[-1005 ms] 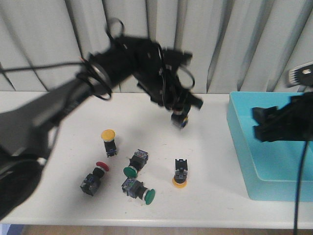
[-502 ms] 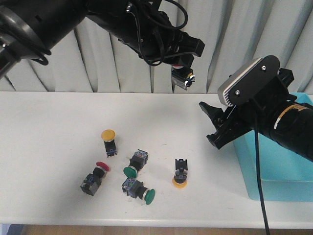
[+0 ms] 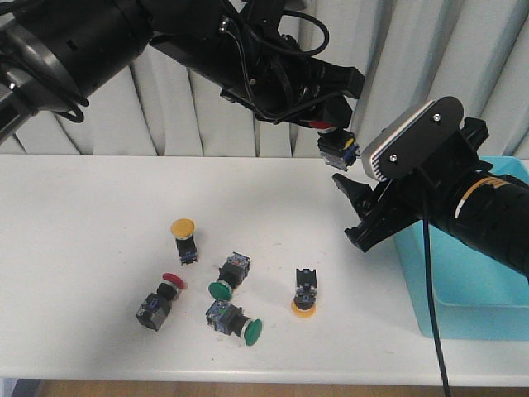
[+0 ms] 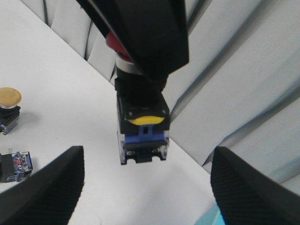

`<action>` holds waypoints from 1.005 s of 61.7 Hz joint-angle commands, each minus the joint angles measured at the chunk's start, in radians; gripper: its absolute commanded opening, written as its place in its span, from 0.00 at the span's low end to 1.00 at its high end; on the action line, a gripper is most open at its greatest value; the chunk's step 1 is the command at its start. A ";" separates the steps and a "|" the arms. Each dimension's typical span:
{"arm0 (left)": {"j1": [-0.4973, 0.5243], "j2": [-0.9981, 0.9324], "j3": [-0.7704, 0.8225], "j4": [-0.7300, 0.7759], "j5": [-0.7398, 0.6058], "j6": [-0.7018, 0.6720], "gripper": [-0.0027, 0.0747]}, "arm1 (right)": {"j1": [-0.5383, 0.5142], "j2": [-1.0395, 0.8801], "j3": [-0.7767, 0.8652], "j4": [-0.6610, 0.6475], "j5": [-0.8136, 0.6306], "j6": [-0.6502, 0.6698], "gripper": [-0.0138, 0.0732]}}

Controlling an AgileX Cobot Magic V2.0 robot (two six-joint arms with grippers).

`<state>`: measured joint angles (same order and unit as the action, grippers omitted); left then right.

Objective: Pick red and yellow buttons and place in box
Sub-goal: 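Pass the red button from the left gripper to the right gripper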

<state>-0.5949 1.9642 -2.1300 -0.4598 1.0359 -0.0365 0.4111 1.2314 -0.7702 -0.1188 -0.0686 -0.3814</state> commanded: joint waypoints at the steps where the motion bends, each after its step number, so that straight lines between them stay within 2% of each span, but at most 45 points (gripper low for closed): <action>1: -0.003 -0.063 -0.024 -0.095 -0.052 -0.004 0.04 | 0.001 -0.014 -0.033 -0.001 -0.083 -0.007 0.78; 17: -0.003 -0.063 -0.024 -0.174 -0.016 0.021 0.04 | 0.001 0.015 -0.033 0.023 -0.118 -0.007 0.78; 24: -0.004 -0.063 -0.024 -0.176 -0.003 0.021 0.04 | 0.000 0.015 -0.033 0.049 -0.154 -0.007 0.72; 28: -0.004 -0.063 -0.024 -0.176 0.004 0.021 0.04 | 0.000 0.018 -0.033 0.053 -0.159 -0.007 0.65; 41: -0.004 -0.063 -0.024 -0.178 0.006 0.023 0.04 | 0.000 0.041 -0.033 0.053 -0.178 -0.006 0.23; 45: -0.004 -0.063 -0.024 -0.176 0.006 0.045 0.05 | 0.000 0.041 -0.033 0.053 -0.184 -0.006 0.14; 54: -0.004 -0.063 -0.024 -0.176 -0.009 0.101 0.11 | 0.000 0.041 -0.033 0.053 -0.200 -0.007 0.15; 62: -0.004 -0.063 -0.024 -0.176 -0.025 0.128 0.27 | 0.000 0.041 -0.033 0.053 -0.200 -0.007 0.15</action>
<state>-0.5949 1.9642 -2.1300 -0.5858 1.0636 0.0701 0.4158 1.2930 -0.7702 -0.0723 -0.1775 -0.3870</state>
